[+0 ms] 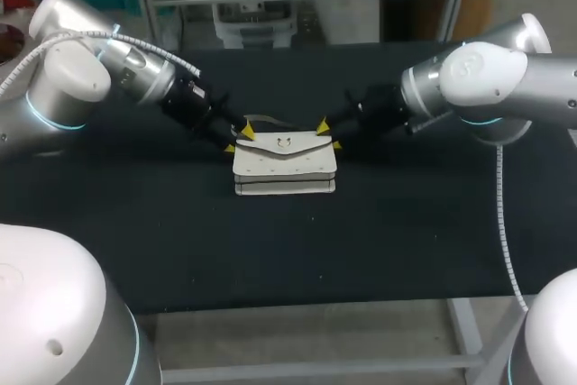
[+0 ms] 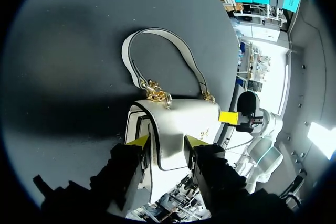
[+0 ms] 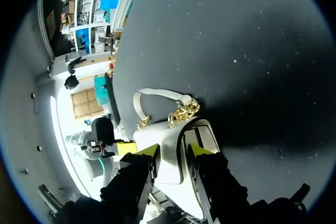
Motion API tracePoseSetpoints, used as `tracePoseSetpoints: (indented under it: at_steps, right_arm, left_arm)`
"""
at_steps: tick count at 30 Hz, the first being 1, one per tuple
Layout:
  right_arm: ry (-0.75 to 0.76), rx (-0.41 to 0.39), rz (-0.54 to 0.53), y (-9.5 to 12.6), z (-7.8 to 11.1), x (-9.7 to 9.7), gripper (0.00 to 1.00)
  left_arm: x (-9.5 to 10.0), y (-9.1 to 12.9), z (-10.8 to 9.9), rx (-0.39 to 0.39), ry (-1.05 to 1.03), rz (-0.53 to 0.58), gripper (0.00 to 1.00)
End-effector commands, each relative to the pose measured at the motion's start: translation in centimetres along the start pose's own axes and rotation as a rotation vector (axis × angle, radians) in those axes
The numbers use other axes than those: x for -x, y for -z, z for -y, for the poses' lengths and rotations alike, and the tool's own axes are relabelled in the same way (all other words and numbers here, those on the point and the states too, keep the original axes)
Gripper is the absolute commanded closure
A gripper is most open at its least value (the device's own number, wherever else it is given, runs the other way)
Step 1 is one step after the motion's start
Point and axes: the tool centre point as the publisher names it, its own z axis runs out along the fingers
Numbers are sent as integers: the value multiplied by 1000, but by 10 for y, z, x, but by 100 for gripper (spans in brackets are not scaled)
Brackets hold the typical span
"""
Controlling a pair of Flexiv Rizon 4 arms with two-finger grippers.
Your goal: Pick up the bag, open it, inspect its contents, close it, and place it on the opposite side
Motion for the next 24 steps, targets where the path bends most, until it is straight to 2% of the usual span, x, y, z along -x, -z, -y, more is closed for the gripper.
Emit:
tracePoseSetpoints:
  at_steps: [1,3,12,13,14,15,17,22,24]
  right_arm:
    - [17,1,-12,-1,-2,1,83]
    - [31,7,-27,-1,0,2,100]
    - [68,47,-72,-2,1,11,100]
    - [68,50,-80,-3,1,12,82]
    - [68,51,-82,-3,1,12,58]
    - [72,51,-85,-3,1,12,55]
    - [74,53,-86,-3,1,12,54]
    - [82,64,-90,2,1,7,58]
    - [85,66,-91,3,1,5,62]
  left_arm:
    - [1,-5,5,50,-21,-25,100]
    - [3,-7,3,43,-26,-36,100]
    - [11,-20,-5,32,-41,-93,100]
    - [11,-21,-6,24,-36,-94,100]
    - [11,-21,-6,23,-34,-94,87]
    - [11,-21,-6,23,-31,-96,77]
    - [10,-19,-9,15,-29,-96,70]
    - [4,-13,-10,0,-4,-81,65]
    - [2,-12,-10,8,2,-80,67]
